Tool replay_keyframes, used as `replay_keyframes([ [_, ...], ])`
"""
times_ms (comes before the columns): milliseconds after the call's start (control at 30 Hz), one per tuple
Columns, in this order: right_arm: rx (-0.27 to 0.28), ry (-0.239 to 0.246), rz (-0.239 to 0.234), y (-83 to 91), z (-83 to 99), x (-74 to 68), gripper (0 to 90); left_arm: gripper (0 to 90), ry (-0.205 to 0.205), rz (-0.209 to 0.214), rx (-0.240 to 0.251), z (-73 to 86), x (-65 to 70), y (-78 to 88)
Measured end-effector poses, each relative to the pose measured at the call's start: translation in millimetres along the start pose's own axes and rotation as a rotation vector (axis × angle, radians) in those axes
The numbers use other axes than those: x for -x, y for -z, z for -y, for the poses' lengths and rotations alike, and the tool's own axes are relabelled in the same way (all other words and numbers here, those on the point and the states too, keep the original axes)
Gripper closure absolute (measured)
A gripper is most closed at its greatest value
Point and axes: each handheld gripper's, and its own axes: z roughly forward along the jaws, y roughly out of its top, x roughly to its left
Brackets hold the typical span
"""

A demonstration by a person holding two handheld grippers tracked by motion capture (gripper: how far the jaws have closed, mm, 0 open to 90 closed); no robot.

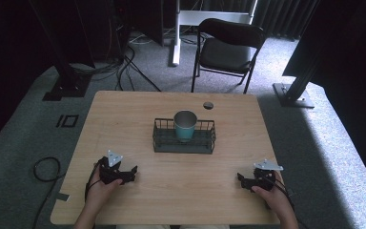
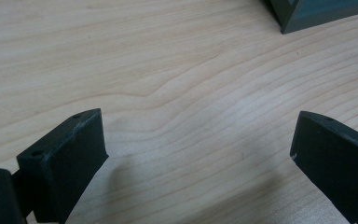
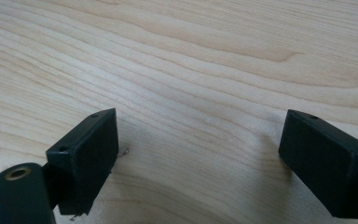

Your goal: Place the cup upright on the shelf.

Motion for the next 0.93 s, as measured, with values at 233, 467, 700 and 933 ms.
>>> replay_keyframes([
  [233,0.0,0.001,0.0,0.0,0.0,0.0,11.4,3.9,0.029,-0.021,-0.083,0.9,-2.9,-3.1],
  [467,0.0,0.0,0.0,0.0,0.0,0.0,11.4,2.8,0.054,-0.044,-0.085,1.6,-7.6,-2.5],
  [700,0.0,0.0,0.0,0.0,0.0,-0.1,11.4,2.7,0.075,-0.064,-0.084,0.7,-5.4,-3.6],
  [933,0.0,0.0,0.0,0.0,0.0,0.0,11.4,2.7,0.075,-0.064,-0.083,0.6,-5.5,-3.7],
])
